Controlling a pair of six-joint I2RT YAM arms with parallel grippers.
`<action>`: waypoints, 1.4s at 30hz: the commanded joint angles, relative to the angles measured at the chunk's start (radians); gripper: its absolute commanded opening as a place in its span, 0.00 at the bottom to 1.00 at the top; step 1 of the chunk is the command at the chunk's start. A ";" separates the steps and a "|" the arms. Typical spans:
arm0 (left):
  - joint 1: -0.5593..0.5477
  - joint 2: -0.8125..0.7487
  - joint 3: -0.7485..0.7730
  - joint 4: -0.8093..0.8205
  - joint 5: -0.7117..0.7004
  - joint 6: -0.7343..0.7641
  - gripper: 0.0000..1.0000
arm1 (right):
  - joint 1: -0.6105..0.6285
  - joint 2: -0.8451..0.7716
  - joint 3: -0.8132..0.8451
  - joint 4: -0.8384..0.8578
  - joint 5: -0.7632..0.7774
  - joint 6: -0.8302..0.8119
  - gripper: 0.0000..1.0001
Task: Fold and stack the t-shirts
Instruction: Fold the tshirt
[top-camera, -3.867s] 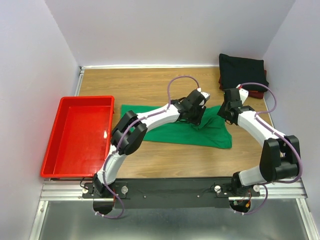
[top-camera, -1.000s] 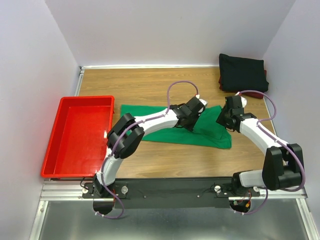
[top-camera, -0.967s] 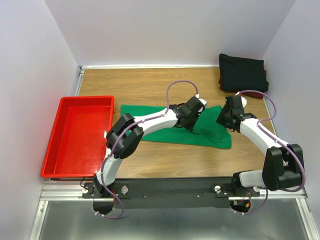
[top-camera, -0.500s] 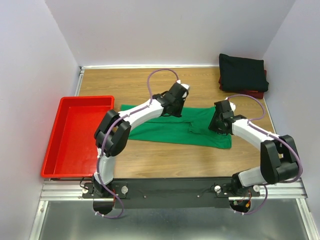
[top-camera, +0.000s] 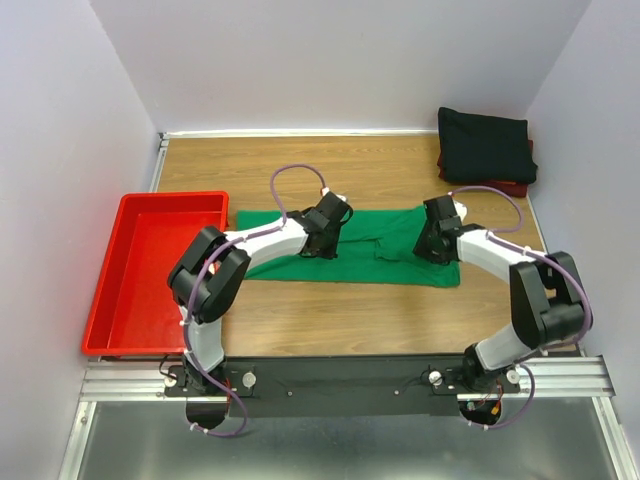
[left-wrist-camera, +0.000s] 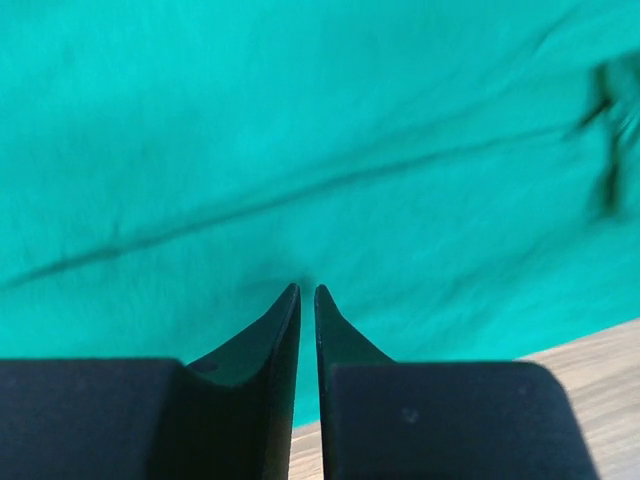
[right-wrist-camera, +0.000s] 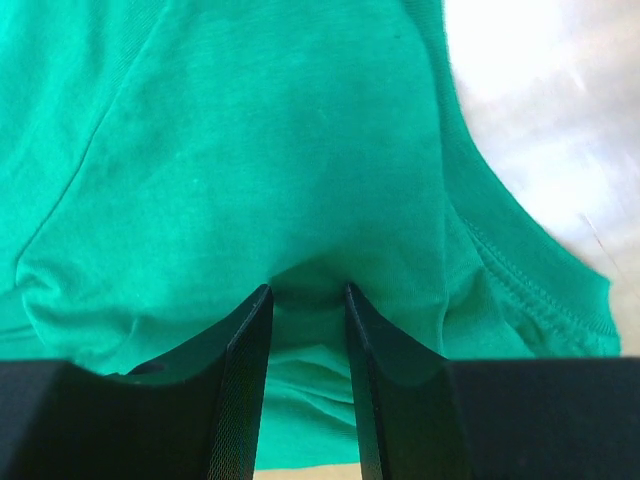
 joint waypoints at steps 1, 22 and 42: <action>-0.006 -0.057 -0.051 0.038 -0.092 -0.050 0.16 | 0.001 0.108 0.077 -0.004 0.020 -0.001 0.42; -0.127 0.083 0.064 0.153 0.152 -0.152 0.06 | 0.001 0.776 0.889 -0.003 -0.037 -0.332 0.46; -0.083 -0.115 -0.049 -0.029 -0.196 -0.125 0.05 | 0.000 0.584 0.905 -0.063 -0.058 -0.258 0.77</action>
